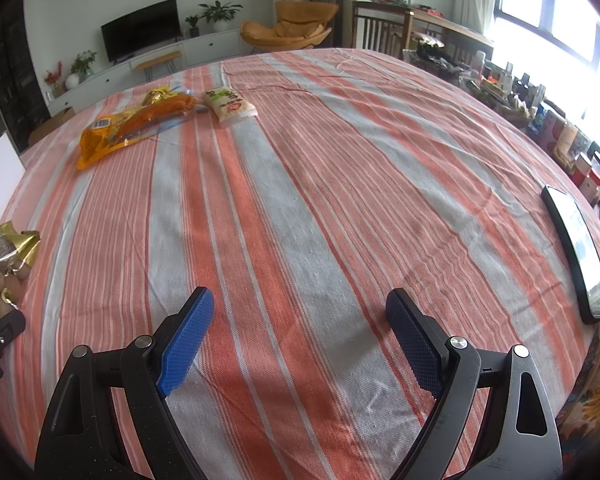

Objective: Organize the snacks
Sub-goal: 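Hold the gold-trimmed bag raised in the left tool above the table, then grasp the white snack bar package with the right tool and lift it, then carry both packages over the cardboard box and open both tools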

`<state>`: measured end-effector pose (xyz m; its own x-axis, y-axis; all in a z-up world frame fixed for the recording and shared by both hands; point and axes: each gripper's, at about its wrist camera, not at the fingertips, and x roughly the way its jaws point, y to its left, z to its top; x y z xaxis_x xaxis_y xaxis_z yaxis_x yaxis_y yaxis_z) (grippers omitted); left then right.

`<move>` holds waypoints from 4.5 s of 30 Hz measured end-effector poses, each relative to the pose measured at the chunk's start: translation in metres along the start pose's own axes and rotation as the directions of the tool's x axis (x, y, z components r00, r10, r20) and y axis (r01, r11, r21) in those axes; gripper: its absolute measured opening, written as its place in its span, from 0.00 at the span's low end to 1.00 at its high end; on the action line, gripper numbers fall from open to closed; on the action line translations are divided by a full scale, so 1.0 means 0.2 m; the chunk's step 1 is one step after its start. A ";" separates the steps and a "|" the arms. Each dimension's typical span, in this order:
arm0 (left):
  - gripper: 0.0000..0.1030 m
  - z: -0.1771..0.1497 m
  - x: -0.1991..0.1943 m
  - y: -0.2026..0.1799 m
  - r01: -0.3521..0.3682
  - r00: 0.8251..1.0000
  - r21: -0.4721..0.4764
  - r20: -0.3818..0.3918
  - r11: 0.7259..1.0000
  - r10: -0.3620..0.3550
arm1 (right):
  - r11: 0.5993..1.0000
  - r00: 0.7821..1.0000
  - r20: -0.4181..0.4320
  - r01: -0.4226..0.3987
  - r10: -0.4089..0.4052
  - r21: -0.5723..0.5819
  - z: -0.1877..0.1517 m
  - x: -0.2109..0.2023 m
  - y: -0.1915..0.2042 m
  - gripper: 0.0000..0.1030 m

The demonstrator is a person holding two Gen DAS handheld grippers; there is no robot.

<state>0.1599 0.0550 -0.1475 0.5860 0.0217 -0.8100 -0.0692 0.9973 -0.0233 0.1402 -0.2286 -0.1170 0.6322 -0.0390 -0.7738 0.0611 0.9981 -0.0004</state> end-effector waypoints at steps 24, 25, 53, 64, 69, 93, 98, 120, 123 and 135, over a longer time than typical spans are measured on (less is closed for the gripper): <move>1.00 0.00 0.00 0.00 0.000 1.000 0.000 0.000 1.000 0.000 | 1.000 1.000 0.000 -0.003 0.003 0.002 0.00 0.00 0.00 0.88; 1.00 0.00 0.00 0.00 0.000 1.000 0.000 0.000 1.000 0.000 | 1.000 1.000 0.000 -0.003 0.003 0.002 0.00 0.00 0.00 0.88; 1.00 -0.01 0.01 0.00 0.001 1.000 0.000 0.000 1.000 -0.001 | 1.000 1.000 -0.001 0.001 -0.001 0.000 0.00 0.00 0.00 0.88; 1.00 0.00 0.00 0.00 0.001 1.000 0.000 0.000 1.000 -0.001 | 0.997 0.996 -0.044 -0.078 0.079 0.021 0.03 0.00 -0.05 0.88; 1.00 0.00 0.00 0.00 0.002 1.000 0.000 -0.001 1.000 -0.002 | 0.973 0.979 -0.050 -0.192 0.200 0.126 0.23 0.11 -0.15 0.87; 1.00 0.01 0.00 -0.01 0.002 1.000 0.001 0.000 1.000 -0.002 | 0.971 0.977 -0.117 -0.192 0.176 -0.144 0.58 0.40 0.27 0.34; 1.00 0.01 0.00 -0.01 0.002 1.000 0.001 -0.001 1.000 -0.002 | 0.973 0.972 -0.138 -0.204 0.189 -0.106 0.29 0.13 0.25 0.35; 0.99 0.14 -0.15 -0.11 0.040 0.999 0.194 -0.032 0.980 -0.034 | 0.928 0.931 -0.002 -0.363 0.364 0.085 0.21 -0.06 0.08 0.65; 0.77 0.17 -0.13 -0.09 0.025 0.999 0.149 -0.046 0.989 -0.019 | 0.962 0.965 -0.124 -0.247 0.232 -0.118 0.16 -0.04 0.34 0.64; 0.63 0.05 -0.66 0.21 0.331 0.942 -0.075 0.082 0.941 -0.325 | 0.930 0.932 -0.034 -0.359 0.362 0.078 0.15 -0.33 0.14 0.30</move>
<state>0.0879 0.0946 -0.0362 0.6408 -0.2979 -0.7075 0.0680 0.9401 -0.3342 0.1230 -0.1985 -0.0479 0.5847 0.3266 -0.7426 -0.1093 0.9388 0.3268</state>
